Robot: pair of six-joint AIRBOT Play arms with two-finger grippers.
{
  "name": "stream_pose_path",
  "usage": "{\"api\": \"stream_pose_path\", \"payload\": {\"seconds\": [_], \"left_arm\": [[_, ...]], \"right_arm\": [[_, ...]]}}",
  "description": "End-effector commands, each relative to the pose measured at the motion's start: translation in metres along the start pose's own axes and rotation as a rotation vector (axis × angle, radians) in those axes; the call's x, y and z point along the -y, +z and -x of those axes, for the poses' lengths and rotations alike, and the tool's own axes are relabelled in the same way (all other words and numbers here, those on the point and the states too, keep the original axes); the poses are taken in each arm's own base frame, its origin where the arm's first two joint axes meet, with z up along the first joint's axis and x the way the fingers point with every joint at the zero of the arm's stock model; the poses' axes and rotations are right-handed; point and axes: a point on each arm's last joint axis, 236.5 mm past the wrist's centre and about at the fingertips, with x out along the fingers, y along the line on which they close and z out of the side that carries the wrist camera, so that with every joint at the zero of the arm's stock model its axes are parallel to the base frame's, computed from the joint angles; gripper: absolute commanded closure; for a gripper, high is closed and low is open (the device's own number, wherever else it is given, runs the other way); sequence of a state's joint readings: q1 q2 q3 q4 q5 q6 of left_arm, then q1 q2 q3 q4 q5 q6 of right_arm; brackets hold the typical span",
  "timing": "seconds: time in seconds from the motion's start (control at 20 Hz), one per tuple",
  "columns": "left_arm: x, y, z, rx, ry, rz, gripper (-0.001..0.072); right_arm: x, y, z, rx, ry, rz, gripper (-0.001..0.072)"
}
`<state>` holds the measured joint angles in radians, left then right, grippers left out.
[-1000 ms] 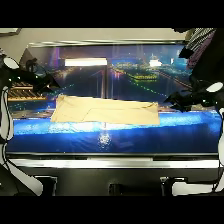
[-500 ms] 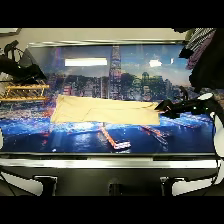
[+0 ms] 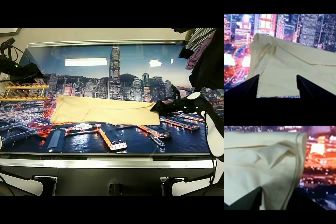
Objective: Fold the clothes and pants, and hang the long-sleeved shirts on hangers.
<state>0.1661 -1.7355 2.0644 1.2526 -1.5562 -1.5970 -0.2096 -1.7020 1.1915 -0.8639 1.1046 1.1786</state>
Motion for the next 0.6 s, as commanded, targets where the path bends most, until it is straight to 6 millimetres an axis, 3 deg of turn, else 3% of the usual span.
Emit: {"api": "stream_pose_path", "payload": {"seconds": [0.0, 0.05, 0.1, 0.15, 0.2, 0.25, 0.4, 0.55], "left_arm": [[-0.001, -0.003, -0.003, -0.013, -0.002, 0.005, 0.0174], [0.000, -0.005, -0.005, -0.019, -0.007, 0.007, 0.0175], [0.001, -0.006, -0.007, -0.026, -0.015, 0.009, 0.0207], [0.002, -0.008, -0.009, -0.033, -0.025, 0.012, 0.0391], [0.005, -0.011, -0.012, -0.045, -0.041, 0.017, 0.0629], [0.011, -0.015, -0.018, -0.059, -0.065, 0.022, 0.0693], [0.044, -0.027, -0.049, -0.091, -0.160, 0.026, 0.0694], [0.106, -0.047, -0.101, -0.114, -0.291, 0.043, 0.0694]], "right_arm": [[-0.010, -0.004, -0.010, -0.016, -0.020, 0.034, 0.0537], [-0.015, -0.003, -0.009, -0.012, -0.012, 0.038, 0.0664], [-0.019, -0.001, -0.005, 0.003, -0.004, 0.039, 0.0679], [-0.025, 0.003, 0.003, 0.021, -0.006, 0.047, 0.0680], [-0.030, 0.007, 0.013, 0.037, -0.014, 0.041, 0.0680], [-0.036, 0.012, 0.026, 0.055, -0.026, 0.031, 0.0680], [-0.054, 0.018, 0.068, 0.069, -0.075, 0.027, 0.0680], [-0.073, 0.024, 0.111, 0.086, -0.118, 0.045, 0.0680]]}}
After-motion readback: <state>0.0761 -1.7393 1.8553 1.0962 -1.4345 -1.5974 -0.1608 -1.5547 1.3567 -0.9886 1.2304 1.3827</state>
